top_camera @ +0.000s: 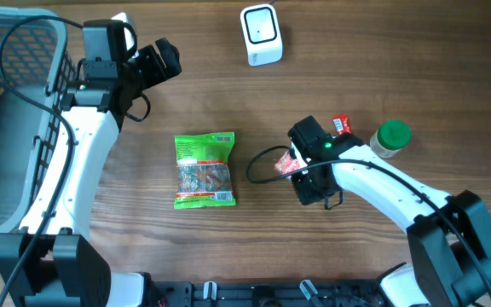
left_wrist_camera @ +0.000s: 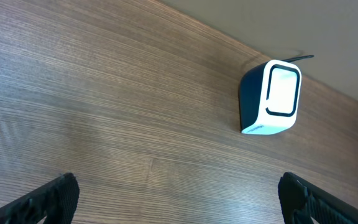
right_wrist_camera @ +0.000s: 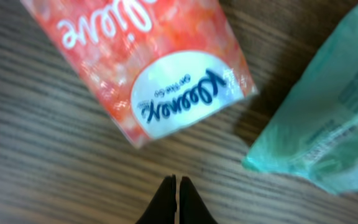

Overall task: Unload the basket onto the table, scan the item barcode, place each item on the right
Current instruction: 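Reach the right gripper over to the small red packet, then close the right gripper on the small red packet and lift it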

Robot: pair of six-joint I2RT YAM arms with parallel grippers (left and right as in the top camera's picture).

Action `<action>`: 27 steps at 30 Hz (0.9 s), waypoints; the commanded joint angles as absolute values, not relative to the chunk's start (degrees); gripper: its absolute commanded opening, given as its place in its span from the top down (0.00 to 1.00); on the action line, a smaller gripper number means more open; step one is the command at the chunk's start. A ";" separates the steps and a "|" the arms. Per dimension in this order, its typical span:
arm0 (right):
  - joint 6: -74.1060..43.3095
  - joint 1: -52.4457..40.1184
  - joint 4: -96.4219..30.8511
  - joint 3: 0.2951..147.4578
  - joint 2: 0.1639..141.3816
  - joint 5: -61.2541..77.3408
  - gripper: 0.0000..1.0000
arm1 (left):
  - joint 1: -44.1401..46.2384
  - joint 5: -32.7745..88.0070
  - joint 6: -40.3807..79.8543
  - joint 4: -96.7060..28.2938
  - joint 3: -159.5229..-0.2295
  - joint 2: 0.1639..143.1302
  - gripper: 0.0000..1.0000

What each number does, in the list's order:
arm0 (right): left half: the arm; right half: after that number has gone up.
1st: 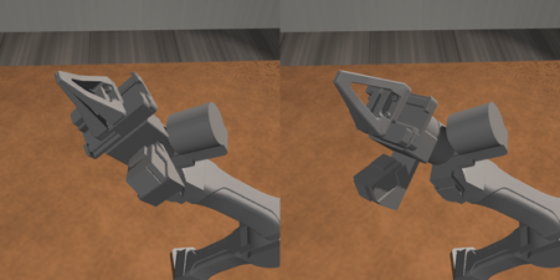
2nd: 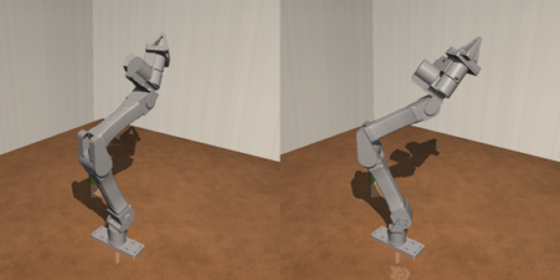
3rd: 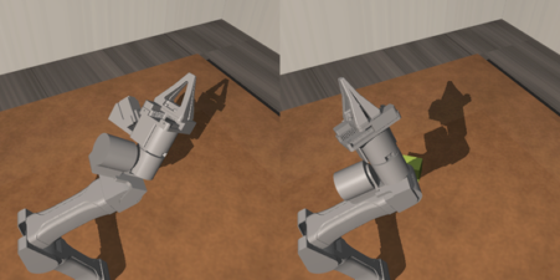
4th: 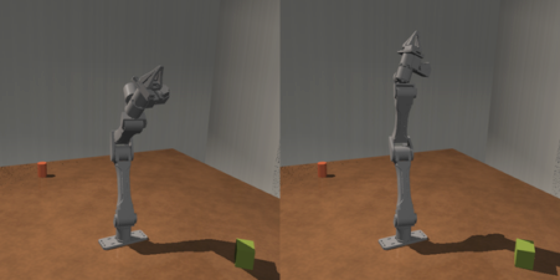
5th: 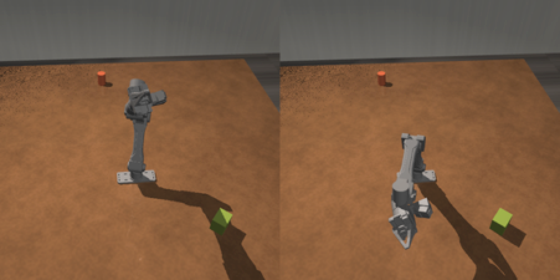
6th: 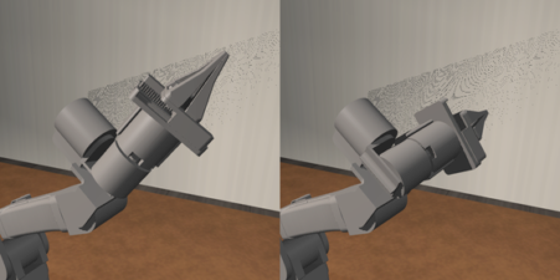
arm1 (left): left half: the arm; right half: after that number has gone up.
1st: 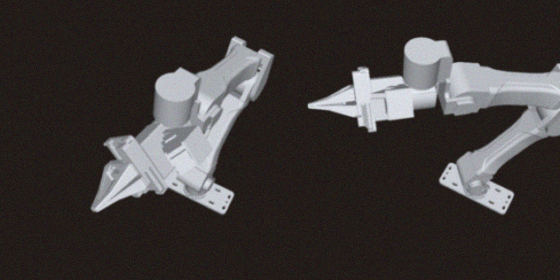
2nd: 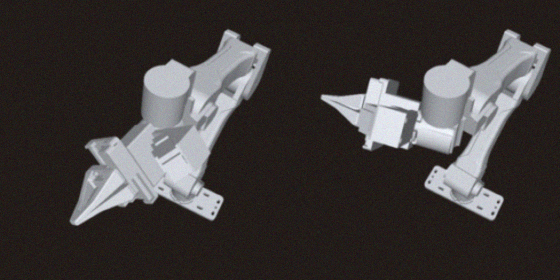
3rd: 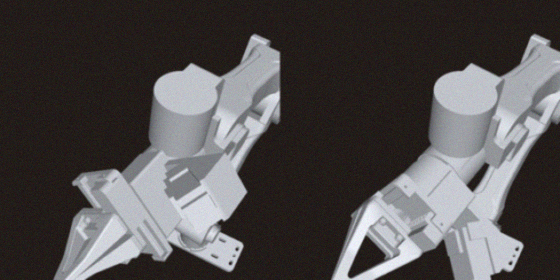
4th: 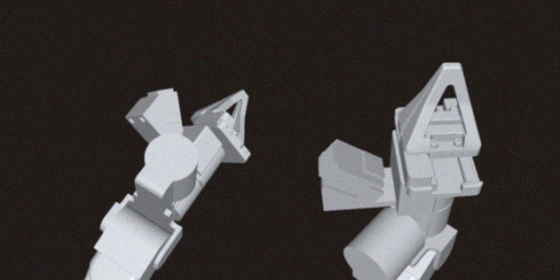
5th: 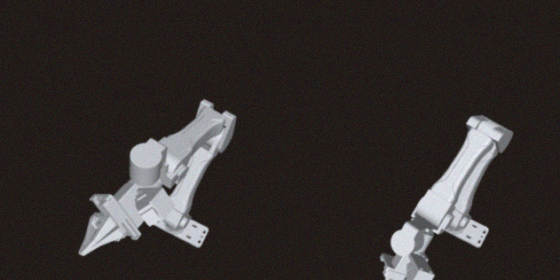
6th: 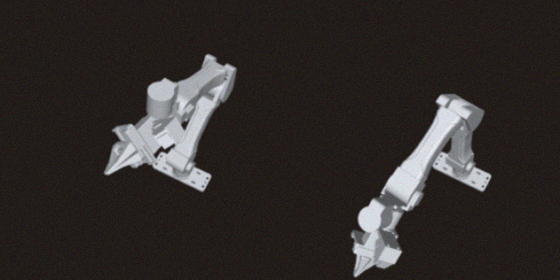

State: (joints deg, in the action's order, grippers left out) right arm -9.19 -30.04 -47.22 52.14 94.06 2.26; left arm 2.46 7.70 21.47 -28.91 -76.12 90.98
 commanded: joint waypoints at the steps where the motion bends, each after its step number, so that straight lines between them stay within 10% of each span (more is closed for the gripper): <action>1: -11.88 -30.02 -42.74 51.03 94.08 3.33 0.94 | 2.35 7.38 21.02 -28.75 -76.58 91.61 0.00; 27: -19.66 -30.04 -30.44 50.98 94.19 8.25 0.94 | 2.35 7.38 21.02 -28.75 -76.58 91.61 0.00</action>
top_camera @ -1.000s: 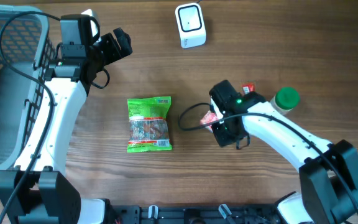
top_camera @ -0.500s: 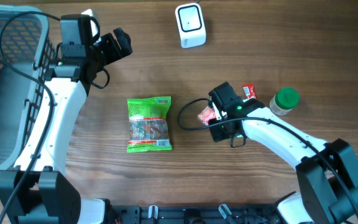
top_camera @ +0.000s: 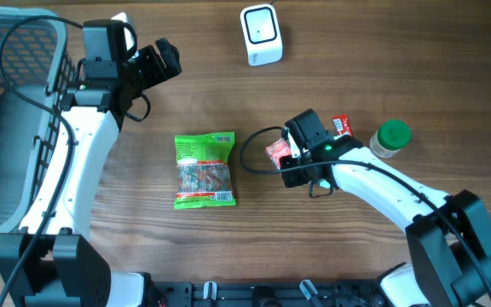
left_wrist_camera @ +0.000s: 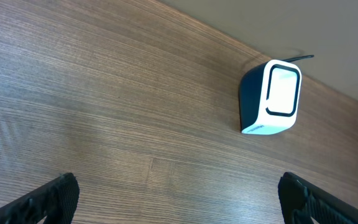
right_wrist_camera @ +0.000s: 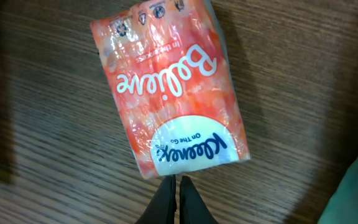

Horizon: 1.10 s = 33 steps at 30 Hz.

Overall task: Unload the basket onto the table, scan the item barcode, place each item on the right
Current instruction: 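Close the right gripper on the small red packet and lift it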

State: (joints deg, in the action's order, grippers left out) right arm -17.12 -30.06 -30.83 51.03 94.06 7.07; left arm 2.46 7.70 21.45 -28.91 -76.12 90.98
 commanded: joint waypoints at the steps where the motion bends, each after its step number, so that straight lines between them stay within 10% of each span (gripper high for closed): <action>1: -19.73 -30.04 -30.09 50.98 94.19 8.58 0.94 | 2.35 7.38 21.02 -28.75 -76.58 91.61 0.00; 17: -19.57 -29.19 -29.82 54.04 92.95 16.51 0.90 | 2.35 7.38 21.02 -28.75 -76.58 91.61 0.00; 24: -6.39 -24.01 -40.82 65.23 92.07 18.74 0.51 | 2.35 7.38 21.02 -28.75 -76.58 91.61 0.00; 33: 0.01 -22.90 -40.27 65.14 100.75 14.26 0.58 | 2.35 7.40 21.02 -28.75 -76.58 91.61 0.00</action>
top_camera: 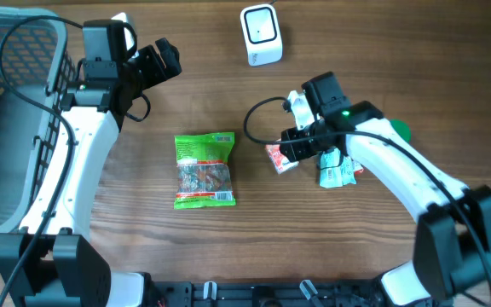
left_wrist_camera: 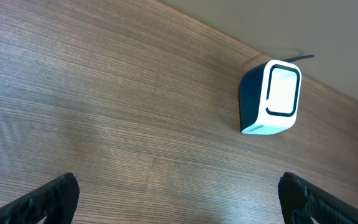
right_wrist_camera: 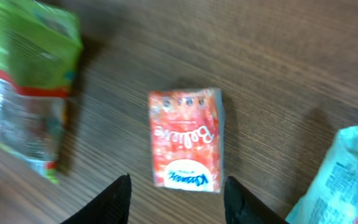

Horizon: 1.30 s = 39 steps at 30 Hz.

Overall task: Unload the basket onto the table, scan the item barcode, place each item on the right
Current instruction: 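Close the right gripper on the small red packet and lift it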

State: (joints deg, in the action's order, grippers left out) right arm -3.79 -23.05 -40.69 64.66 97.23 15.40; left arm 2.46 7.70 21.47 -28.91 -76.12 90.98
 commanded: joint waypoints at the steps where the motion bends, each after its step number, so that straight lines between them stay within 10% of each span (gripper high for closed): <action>1: 0.01 -22.79 -39.94 65.14 101.78 14.24 0.62 | 2.35 7.38 21.02 -28.75 -76.58 91.61 0.00; 31: 1.41 -21.82 -30.50 56.12 106.04 19.35 0.69 | 2.35 7.38 21.02 -28.75 -76.58 91.61 0.00; 39: -2.94 -21.43 -32.23 58.72 103.53 21.67 0.96 | 2.35 7.38 21.02 -28.75 -76.58 91.61 0.00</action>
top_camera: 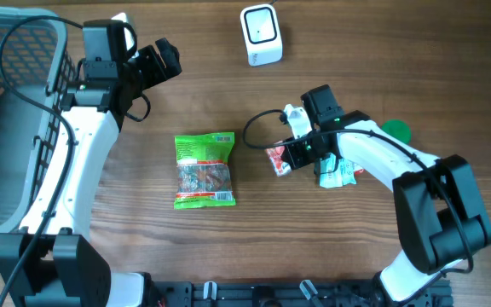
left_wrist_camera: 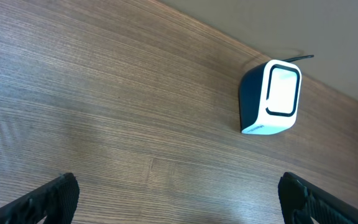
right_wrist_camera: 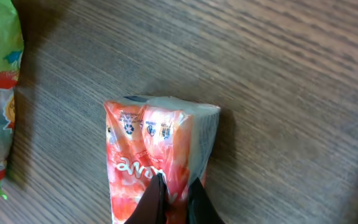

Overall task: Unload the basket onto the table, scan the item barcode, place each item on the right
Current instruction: 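Close the right gripper on the small red packet and lift it, then raise the red packet with the right gripper up to the white scanner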

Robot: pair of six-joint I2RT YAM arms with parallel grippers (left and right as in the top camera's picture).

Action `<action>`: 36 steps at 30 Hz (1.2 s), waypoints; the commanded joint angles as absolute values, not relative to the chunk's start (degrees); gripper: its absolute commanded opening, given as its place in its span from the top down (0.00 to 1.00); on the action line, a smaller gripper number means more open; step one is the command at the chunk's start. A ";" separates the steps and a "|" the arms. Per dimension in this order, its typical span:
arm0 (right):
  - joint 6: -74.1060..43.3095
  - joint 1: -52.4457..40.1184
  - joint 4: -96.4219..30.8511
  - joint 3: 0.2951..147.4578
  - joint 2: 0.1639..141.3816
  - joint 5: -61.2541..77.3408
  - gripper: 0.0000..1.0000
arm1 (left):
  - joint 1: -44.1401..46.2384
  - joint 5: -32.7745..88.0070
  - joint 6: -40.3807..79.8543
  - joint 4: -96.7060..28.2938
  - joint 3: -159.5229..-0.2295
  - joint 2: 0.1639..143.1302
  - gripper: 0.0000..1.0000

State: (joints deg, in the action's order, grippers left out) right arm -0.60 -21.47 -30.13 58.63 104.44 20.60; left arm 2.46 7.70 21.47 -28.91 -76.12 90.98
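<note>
The orange Kleenex tissue pack (right_wrist_camera: 157, 152) lies on the wooden table just right of centre, also seen from overhead (top_camera: 276, 159). My right gripper (right_wrist_camera: 178, 200) is down on its near end, fingers closed with the wrapper pinched between them. The white barcode scanner (top_camera: 260, 34) stands at the far edge, window facing up; the left wrist view shows the scanner (left_wrist_camera: 272, 96) too. My left gripper (left_wrist_camera: 179, 205) hovers open at the far left, well short of the scanner, with nothing between its fingers (left_wrist_camera: 55, 196).
A green snack bag (top_camera: 205, 169) lies left of the tissue pack. A pale green packet (top_camera: 337, 170) and a green-lidded jar (top_camera: 394, 130) sit under and behind my right arm. A grey wire basket (top_camera: 7, 111) fills the left edge.
My right gripper was open and higher above the tissue pack; now it is low and shut on the pack's near end. The left arm has not moved.
My right gripper was shut and close to the table beside the tissue pack. It was then shut a little higher, then open well above the pack. Now it is down and closed on the pack. The left arm stayed open by the basket throughout.
</note>
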 commanded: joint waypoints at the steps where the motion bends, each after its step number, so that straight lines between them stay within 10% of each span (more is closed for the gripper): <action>1: -2.94 -20.93 -32.77 59.27 101.54 24.14 0.96 | 2.35 7.38 21.02 -28.75 -76.58 91.61 0.00; 23: 13.15 5.65 -41.56 56.64 93.43 68.29 0.96 | 2.35 7.40 21.02 -28.75 -76.58 91.61 0.00; 36: -4.78 0.56 -57.91 81.43 92.03 46.37 0.96 | 2.35 7.38 21.02 -28.75 -76.58 91.61 0.00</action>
State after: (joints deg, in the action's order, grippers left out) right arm 1.67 2.31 -52.90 71.37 93.14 58.17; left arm 2.46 7.70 21.45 -28.82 -76.12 90.98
